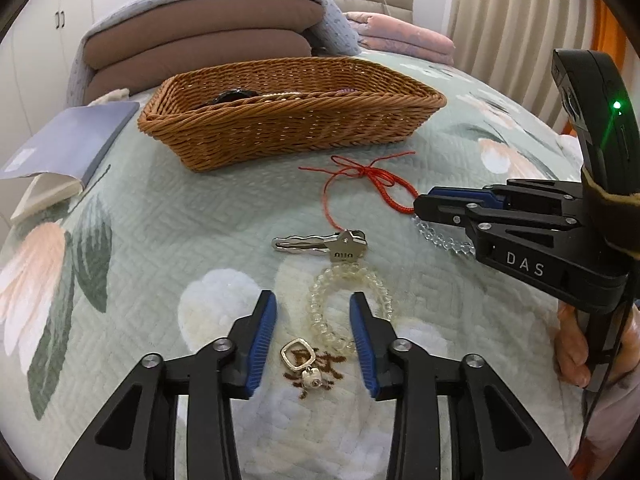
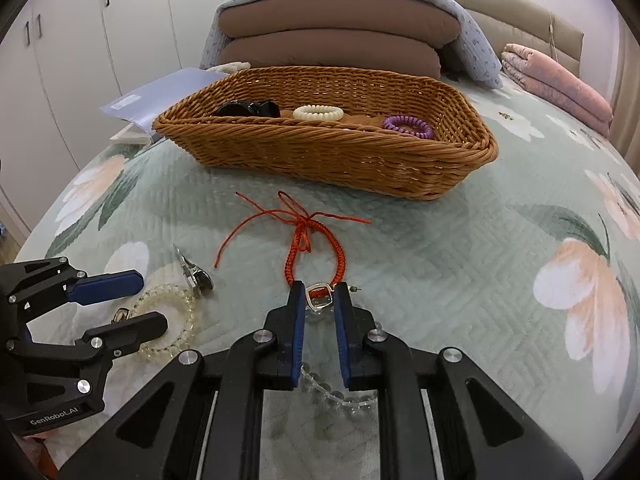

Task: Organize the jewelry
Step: 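Grasp the clear bead bracelet with the left tool while the right tool grasps the gold charm, then lower the bead bracelet and gold charm into the basket and open both tools, then move both tools back over the remaining jewelry on the quilt, then grasp the gold charm with the left tool while the right tool grasps the clear bead bracelet, then carry the gold charm and bead bracelet into the basket and open both tools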

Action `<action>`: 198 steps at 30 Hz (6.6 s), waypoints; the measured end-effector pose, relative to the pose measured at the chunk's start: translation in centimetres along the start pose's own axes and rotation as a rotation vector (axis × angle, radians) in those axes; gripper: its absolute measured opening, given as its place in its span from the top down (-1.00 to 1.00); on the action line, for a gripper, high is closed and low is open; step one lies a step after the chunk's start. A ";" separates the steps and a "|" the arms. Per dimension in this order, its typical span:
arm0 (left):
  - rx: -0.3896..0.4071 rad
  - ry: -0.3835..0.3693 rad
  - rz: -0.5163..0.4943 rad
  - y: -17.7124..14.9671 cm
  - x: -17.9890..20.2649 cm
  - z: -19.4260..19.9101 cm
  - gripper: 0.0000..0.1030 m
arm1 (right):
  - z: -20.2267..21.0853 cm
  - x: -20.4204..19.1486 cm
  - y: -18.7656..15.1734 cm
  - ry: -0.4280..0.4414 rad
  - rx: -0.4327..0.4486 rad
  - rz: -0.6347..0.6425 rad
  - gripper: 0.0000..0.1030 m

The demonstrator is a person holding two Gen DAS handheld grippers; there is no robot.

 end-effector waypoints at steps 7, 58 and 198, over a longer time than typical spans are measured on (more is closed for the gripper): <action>0.008 0.015 -0.023 -0.1 0.3 -0.1 0.38 | 0.0 -0.4 -0.2 -0.019 -0.008 0.027 0.67; 0.284 -0.131 0.233 17.7 -0.4 -3.2 0.83 | -0.4 11.1 11.0 -0.071 0.291 -0.204 0.69; 0.101 -0.253 0.170 -0.5 -1.6 5.3 0.80 | 8.0 1.0 -0.2 -0.025 0.243 -0.091 0.80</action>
Point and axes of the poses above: each gripper's, at about its wrist camera, not at the fingertips, and z roughly against the way its jaws point, x to its right, y to its top, the point moved 8 cm from there along -z, roughly the way its jaws point, and after that the axes turned 14 degrees about z, right-handed, at the moved point
